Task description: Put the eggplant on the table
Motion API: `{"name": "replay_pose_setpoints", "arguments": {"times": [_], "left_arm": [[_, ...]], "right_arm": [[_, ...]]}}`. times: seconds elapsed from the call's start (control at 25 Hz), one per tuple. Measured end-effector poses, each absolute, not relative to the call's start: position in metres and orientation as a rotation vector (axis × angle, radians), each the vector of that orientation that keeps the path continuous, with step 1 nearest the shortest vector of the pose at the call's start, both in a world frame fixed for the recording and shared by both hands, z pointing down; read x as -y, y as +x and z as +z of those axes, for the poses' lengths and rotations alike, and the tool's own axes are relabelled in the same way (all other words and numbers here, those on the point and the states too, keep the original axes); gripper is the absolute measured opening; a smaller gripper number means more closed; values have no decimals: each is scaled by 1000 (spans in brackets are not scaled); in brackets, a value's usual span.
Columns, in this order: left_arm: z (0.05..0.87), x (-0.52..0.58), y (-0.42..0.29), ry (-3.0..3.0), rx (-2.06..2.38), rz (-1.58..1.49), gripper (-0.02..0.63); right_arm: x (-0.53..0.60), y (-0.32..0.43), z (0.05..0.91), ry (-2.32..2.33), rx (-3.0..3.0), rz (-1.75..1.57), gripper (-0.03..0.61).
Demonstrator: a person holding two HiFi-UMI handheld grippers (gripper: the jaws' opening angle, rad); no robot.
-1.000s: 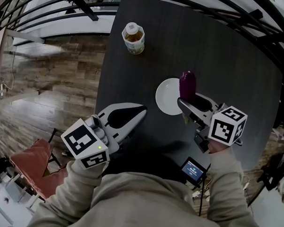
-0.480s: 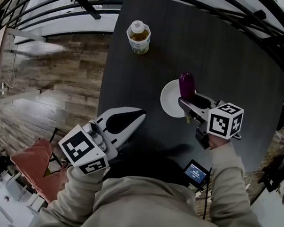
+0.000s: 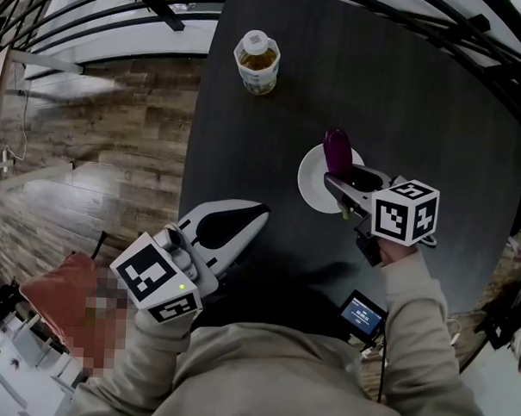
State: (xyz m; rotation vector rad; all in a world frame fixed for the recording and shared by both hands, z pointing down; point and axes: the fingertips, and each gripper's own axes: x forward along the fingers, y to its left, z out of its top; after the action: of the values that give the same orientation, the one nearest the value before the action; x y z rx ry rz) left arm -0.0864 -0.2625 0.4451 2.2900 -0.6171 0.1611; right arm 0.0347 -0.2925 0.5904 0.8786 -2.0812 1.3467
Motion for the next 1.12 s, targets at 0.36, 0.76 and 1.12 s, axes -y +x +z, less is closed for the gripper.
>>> {"name": "replay_pose_setpoints", "arguments": {"times": [0.36,0.76,1.12], "left_arm": [[448,263,-89,2280,620,157,6],[453,263,-89,2271,619,154,6],[456,261,-92,2263,623,155,6]], "right_arm": [[295,30,602,863,2052,1364,204],[293,32,620,872,1982,1333,204],[287,36,632,875,1919,1313,204]]}}
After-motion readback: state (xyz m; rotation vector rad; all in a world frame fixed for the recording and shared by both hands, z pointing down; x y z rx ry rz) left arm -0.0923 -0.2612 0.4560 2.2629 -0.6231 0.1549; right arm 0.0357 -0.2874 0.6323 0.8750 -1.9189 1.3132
